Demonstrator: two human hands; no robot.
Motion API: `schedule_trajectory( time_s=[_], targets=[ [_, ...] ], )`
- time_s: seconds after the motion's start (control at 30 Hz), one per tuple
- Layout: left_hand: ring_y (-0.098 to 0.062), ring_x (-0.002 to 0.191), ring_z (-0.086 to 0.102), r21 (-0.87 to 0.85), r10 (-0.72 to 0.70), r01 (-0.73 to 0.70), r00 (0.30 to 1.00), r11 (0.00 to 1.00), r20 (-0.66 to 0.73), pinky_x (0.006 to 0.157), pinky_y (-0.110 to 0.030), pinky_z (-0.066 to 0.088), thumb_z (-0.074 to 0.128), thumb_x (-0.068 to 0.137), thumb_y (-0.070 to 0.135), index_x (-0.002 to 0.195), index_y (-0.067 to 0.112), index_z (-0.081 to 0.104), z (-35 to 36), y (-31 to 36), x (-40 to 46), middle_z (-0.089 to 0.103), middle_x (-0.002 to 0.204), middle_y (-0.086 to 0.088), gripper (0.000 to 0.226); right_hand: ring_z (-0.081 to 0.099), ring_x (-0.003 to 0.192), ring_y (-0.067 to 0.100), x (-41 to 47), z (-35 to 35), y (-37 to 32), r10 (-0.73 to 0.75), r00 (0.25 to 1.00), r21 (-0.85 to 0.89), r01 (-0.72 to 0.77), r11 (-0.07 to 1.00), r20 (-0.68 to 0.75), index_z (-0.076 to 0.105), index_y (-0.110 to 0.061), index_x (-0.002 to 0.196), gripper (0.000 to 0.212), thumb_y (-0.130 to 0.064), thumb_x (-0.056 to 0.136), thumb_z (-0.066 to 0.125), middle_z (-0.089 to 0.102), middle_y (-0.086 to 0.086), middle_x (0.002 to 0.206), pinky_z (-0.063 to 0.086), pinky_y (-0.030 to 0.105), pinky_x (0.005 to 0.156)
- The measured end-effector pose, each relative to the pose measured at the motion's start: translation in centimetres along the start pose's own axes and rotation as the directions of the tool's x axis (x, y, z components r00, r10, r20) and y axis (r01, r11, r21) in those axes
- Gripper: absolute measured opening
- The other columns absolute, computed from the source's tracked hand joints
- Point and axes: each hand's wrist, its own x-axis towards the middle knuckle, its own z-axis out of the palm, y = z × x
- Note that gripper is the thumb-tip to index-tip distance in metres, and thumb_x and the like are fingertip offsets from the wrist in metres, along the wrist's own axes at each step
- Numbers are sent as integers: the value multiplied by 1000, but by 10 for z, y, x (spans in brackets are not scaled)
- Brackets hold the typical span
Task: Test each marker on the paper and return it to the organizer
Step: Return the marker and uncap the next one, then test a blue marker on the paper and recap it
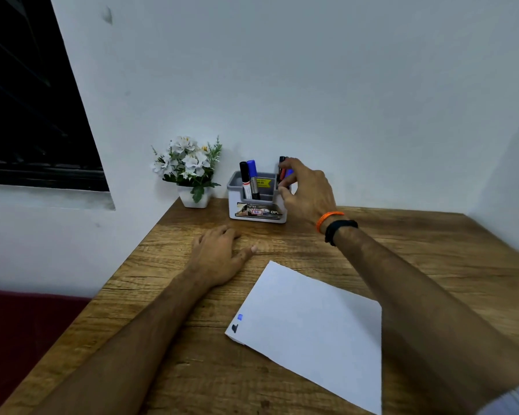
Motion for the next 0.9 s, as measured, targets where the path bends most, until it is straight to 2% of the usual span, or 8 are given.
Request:
schedule_trajectory(
  time_s=[0.1, 0.27, 0.5, 0.73, 0.9],
  targets=[
    [-20, 128, 43, 5, -14, 14, 1000, 1000, 13, 108, -47, 32, 42, 88, 65, 133, 21, 51, -3, 6, 2, 50, 138, -1, 63, 66, 97, 26, -7, -7, 5, 33, 999, -2, -33, 999, -1, 55, -18, 129, 45, -15, 85, 64, 75, -3, 95, 54, 39, 81],
    [-20, 125, 46, -1, 41, -41, 999, 999, 17, 106, -49, 35, 43, 91, 59, 129, 20, 53, 2, 28, 13, 55, 133, -2, 55, 67, 90, 21, -10, -12, 11, 120, 992, 26, -119, 993, -39, 61, -19, 118, 32, -16, 86, 65, 74, -6, 92, 53, 35, 78],
    [-19, 127, 44, -37, 70, -71, 997, 997, -21, 108, -49, 32, 43, 93, 56, 130, 24, 55, 15, 26, 21, 54, 135, 2, 50, 66, 90, 18, -5, -8, 20, 189, 978, 36, -187, 982, -85, 61, -18, 119, 34, -28, 87, 68, 74, -6, 93, 42, 25, 72],
    [-19, 128, 42, -25, 71, -72, 996, 997, -51, 109, -46, 30, 41, 92, 58, 131, 25, 53, 20, 24, 22, 51, 137, 2, 52, 59, 81, 10, 10, 5, 21, 301, 944, 24, -301, 953, -132, 65, -23, 99, 37, -54, 81, 72, 69, -8, 86, 42, 26, 67],
    [-19, 129, 41, -18, 73, -74, 996, 997, -54, 109, -45, 30, 40, 93, 58, 132, 24, 52, 20, 25, 21, 51, 138, 1, 54, 64, 83, 14, 18, 14, 19, 339, 936, -6, -341, 940, -95, 68, -23, 89, 31, -52, 80, 74, 67, -7, 82, 52, 29, 72]
  ],
)
